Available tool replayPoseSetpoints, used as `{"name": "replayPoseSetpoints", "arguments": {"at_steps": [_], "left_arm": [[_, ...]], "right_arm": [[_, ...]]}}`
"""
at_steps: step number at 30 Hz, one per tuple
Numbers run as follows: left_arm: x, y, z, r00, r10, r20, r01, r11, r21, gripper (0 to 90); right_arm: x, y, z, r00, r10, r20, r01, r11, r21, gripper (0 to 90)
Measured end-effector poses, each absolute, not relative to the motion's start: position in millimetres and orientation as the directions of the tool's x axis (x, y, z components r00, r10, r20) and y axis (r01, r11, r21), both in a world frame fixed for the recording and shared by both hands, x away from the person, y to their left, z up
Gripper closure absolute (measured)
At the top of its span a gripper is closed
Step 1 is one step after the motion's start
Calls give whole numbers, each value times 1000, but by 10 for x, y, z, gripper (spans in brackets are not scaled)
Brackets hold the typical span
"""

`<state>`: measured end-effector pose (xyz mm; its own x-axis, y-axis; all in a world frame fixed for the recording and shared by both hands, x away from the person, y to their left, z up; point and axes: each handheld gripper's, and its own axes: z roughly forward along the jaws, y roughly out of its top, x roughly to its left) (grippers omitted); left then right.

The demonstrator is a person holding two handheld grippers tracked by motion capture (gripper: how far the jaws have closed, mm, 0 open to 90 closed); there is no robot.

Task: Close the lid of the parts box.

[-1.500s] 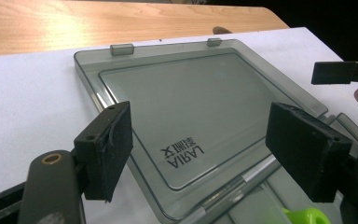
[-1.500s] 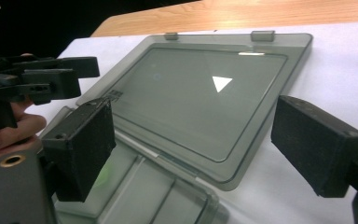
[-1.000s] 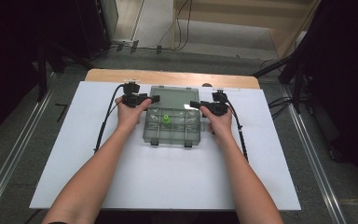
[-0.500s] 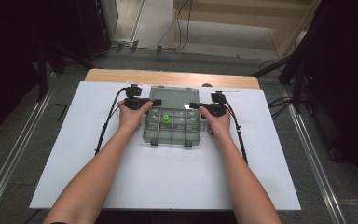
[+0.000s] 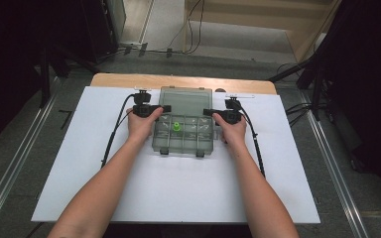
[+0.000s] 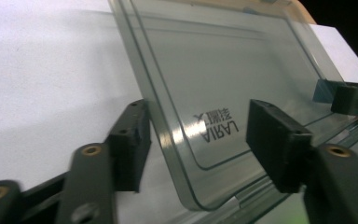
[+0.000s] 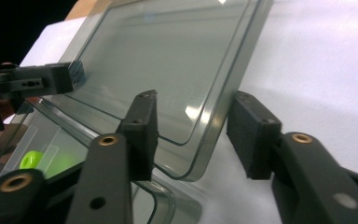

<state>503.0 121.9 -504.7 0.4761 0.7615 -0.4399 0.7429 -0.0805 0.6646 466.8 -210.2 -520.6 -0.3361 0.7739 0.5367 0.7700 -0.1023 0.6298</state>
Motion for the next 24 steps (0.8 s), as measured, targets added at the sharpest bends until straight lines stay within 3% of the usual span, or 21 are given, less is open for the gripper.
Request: {"name": "replayPoseSetpoints", "arguments": {"at_steps": [12,17,21,24], "left_arm": [[4942,1375,-4878,581,727,-366,627,-113,771,682],[4960,1416,-4767,639,707,-304,604,-216,767,719],[4984,1485,-4660,587,743,-323,602,-134,787,752],[4987,1441,-4609,593,755,-281,586,-166,793,759]], "right_arm": [[4545,-2156,-5023,-414,804,428,673,-46,738,764],[4473,-2131,-4948,-452,838,307,627,53,777,807],[4461,-2111,-4946,-451,849,277,608,65,791,807],[4438,-2092,-4939,-458,853,248,591,84,803,807]]}}
